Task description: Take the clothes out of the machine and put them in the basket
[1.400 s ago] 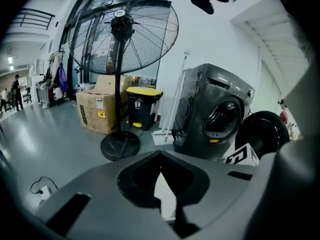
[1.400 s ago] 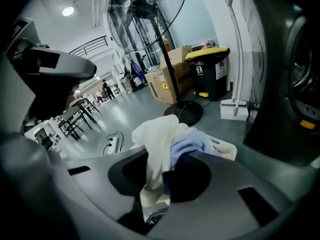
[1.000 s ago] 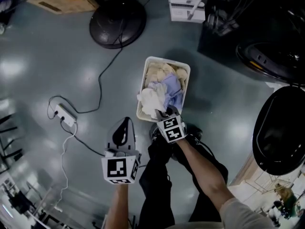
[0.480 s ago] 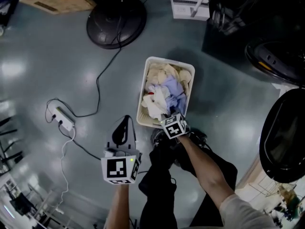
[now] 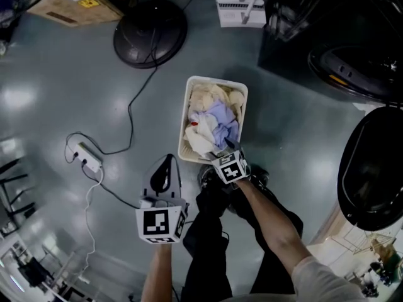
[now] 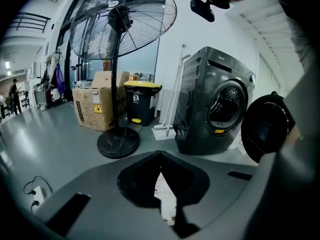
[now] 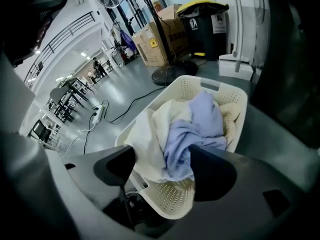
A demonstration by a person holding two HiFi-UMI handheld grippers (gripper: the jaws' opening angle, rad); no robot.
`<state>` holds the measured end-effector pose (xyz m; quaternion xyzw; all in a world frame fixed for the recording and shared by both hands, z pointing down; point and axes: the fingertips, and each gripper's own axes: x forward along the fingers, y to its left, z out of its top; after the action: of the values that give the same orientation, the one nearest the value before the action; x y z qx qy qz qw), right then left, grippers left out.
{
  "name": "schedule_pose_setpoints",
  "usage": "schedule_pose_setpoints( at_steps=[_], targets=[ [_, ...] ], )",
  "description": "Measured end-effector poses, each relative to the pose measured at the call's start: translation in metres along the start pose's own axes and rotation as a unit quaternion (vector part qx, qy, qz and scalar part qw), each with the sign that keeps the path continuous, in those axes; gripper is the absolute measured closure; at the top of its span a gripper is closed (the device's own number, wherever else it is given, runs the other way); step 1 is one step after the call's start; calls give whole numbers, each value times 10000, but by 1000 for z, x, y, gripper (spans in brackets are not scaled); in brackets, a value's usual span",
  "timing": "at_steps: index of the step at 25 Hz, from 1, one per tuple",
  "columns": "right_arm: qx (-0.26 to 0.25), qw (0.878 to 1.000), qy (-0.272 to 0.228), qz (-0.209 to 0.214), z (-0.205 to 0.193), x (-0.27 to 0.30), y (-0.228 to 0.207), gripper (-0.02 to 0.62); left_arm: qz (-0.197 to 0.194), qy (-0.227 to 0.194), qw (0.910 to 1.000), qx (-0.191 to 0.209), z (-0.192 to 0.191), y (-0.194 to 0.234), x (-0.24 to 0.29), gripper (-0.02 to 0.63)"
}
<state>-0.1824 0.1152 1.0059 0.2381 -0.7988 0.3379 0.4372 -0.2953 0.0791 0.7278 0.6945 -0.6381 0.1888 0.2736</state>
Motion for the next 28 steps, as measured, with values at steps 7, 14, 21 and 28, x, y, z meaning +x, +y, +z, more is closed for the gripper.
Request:
schedule_pose_setpoints(
  at_steps=[7, 14, 21, 28],
  targets=[
    [319, 9972, -620, -280, 38, -83, -2, 258, -275, 85, 9996, 78, 47, -36, -23, 588],
    [890, 9840, -1216, -948, 68, -188, -31, 435, -652, -17, 9976, 226, 110, -79, -33, 588],
    [1512, 9623, -1738, -1446, 81, -292, -62, 528, -1080, -5, 9928, 521, 155, -121, -30, 588],
    [2051, 9329, -2138, -2048, 53, -385, -100, 568, -1487, 1, 9847, 905, 180, -167, -23, 588]
  ],
)
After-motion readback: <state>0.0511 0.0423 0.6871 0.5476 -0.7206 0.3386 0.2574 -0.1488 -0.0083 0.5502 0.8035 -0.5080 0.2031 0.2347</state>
